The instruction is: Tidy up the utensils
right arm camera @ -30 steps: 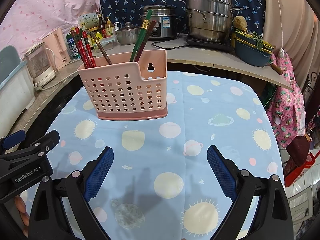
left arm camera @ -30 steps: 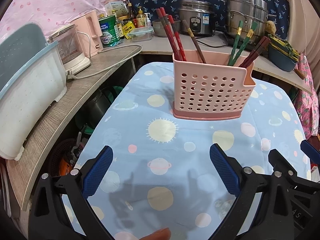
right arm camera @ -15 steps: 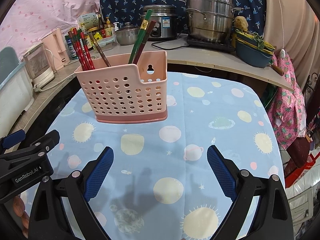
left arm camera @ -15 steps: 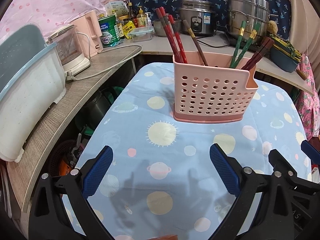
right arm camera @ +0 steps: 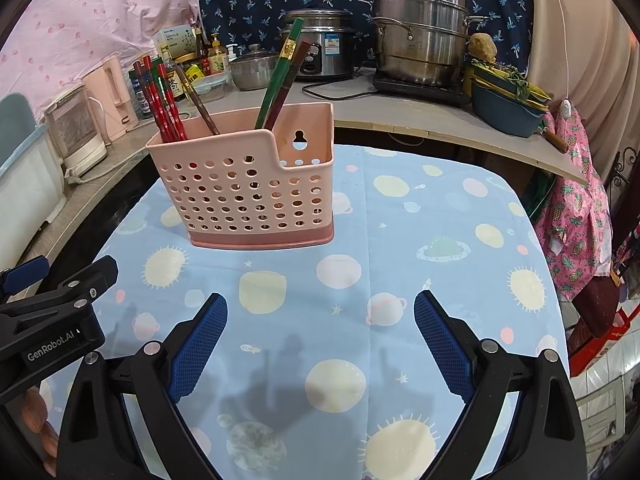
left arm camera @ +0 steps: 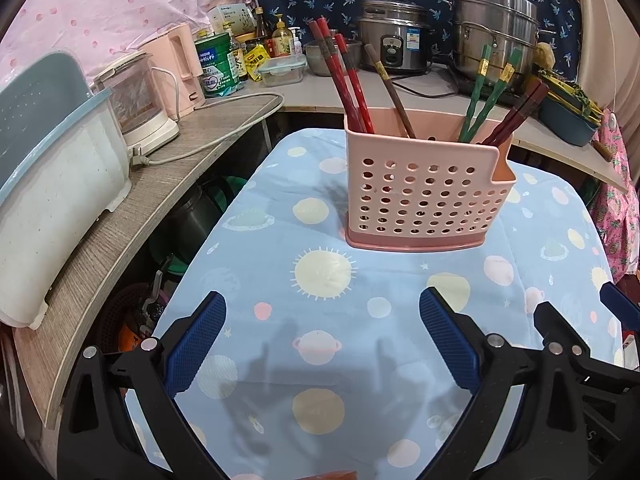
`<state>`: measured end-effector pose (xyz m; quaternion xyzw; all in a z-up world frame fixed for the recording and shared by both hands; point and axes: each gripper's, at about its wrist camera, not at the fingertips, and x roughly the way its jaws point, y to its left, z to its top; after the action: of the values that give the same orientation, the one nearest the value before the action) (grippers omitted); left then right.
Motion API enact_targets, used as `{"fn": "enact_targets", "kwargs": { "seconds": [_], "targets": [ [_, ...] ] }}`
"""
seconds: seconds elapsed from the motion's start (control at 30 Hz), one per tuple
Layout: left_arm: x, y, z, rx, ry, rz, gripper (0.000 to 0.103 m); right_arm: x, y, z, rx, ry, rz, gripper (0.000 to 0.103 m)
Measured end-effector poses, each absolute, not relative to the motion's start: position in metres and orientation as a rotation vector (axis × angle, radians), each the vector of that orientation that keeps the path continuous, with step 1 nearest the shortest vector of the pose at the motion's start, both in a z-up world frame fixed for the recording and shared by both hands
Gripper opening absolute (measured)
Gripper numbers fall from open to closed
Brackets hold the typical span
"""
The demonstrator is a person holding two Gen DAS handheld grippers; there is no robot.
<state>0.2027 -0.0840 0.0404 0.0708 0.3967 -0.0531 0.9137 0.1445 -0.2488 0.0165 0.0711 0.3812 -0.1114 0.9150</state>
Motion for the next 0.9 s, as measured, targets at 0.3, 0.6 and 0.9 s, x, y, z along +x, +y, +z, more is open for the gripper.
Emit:
{"fn": "enact_targets", "kwargs": {
  "seconds": [0.3, 0.6, 0.9],
  "targets": [
    [0.2041, -0.0858, 0.0428, 0.152, 0.809, -0.104, 0.093, 0.1458, -0.2475, 0.0161, 0.143, 0.787, -0.23, 0.091],
    [0.2058, -0.0853, 0.0404, 0.149, 0.817, -0.1, 0.093, 0.1455, -0.2479, 0.0155, 0.143, 0.785, -0.231, 0.091],
    [0.2053, -0.0854, 0.04, 0.152, 0.808, -0.106, 0.093, 0.1456, -0.2483, 0.0157, 0.143, 0.786, -0.232, 0.091]
  ]
}}
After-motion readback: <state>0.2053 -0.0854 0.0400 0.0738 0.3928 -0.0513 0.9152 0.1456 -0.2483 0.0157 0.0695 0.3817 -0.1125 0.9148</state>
